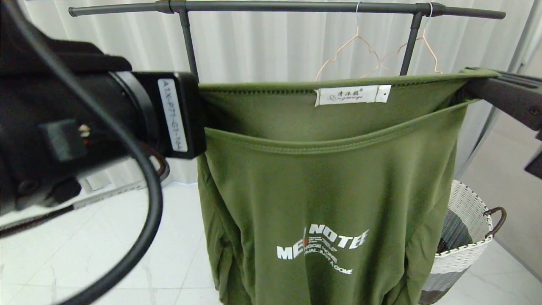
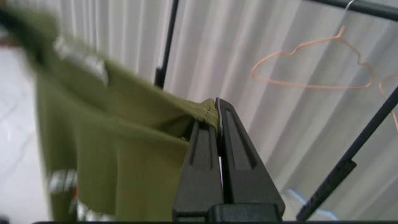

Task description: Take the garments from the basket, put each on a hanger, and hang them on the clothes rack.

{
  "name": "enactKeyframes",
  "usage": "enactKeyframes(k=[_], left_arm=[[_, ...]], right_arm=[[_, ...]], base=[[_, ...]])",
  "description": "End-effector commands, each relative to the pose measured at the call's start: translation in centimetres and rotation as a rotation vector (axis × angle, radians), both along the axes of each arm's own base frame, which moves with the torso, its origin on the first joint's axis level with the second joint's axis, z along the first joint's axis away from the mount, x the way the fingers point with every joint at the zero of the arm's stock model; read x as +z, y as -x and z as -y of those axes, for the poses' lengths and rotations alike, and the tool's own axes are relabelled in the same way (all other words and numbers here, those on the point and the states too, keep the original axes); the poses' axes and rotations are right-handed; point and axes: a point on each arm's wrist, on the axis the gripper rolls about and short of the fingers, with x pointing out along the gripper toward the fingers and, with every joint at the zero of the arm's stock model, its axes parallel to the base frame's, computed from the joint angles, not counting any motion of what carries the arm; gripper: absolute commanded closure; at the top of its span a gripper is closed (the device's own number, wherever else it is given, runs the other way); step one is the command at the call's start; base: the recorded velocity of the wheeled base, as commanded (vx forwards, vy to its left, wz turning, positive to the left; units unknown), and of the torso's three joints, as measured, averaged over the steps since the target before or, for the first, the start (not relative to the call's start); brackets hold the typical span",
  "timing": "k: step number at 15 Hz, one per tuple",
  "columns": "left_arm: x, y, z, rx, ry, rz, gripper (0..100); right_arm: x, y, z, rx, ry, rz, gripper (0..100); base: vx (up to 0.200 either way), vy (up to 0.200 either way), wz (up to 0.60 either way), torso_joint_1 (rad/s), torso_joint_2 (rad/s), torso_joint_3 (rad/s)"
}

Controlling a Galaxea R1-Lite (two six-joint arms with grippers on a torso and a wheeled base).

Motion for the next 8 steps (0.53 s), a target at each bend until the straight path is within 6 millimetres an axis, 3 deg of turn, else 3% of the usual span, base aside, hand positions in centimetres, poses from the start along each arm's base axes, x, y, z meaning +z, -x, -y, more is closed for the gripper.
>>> enactKeyframes(k=[1, 4, 8], left_arm=[[-0.9, 2.5, -1.2, -0.111, -0.005, -0.011, 100], [-2.3, 4.0, -0.4, -0.215, -0.039, -0.035, 100], [-3.5, 5.1, -0.1, -0.276, -0.077, -0.049, 100]], right_arm=[[-0.2, -2.6, -3.3, -0.012, 0.005, -0.017, 100], [0.6, -4.0, -5.4, -0.011, -0.007, -0.008, 100], [0.6, -4.4, -6.1, -0.009, -0.005, -0.01, 100]], base=[[0.0, 0.0, 0.0, 0.0, 0.0, 0.0], [0.0, 0.0, 0.0, 0.0, 0.0, 0.0], [0.0, 0.0, 0.0, 0.0, 0.0, 0.0]])
